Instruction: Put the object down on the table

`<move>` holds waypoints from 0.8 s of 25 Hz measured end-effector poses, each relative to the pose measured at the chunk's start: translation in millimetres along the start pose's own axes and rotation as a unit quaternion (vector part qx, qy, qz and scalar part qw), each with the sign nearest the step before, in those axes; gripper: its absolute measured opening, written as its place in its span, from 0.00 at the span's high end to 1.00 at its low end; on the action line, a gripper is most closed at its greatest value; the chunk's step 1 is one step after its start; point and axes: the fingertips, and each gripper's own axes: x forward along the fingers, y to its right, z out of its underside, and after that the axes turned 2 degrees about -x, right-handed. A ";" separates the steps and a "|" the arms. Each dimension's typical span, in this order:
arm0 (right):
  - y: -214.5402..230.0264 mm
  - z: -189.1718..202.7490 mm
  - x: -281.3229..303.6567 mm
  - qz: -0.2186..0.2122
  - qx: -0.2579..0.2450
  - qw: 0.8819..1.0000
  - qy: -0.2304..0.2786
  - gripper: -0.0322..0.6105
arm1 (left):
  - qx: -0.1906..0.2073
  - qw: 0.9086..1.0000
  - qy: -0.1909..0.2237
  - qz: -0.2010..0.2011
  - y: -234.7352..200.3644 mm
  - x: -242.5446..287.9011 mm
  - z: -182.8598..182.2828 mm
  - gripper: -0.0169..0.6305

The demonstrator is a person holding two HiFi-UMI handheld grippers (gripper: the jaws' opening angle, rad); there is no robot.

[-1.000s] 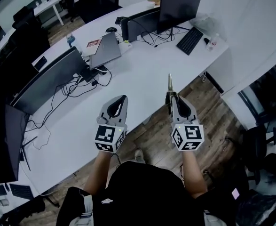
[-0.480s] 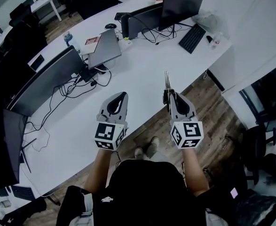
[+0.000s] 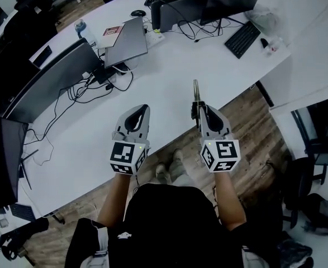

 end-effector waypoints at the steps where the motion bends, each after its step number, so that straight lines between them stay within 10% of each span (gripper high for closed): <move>1: 2.4 4.9 6.3 -0.004 0.000 1.000 -0.005 0.88 | -0.003 1.000 -0.005 -0.003 -1.1 4.2 5.3 0.95; 20: 11.8 138.0 99.7 -0.099 -0.011 0.983 -0.155 0.88 | -0.056 0.993 -0.095 -0.050 -17.8 53.7 102.7 0.95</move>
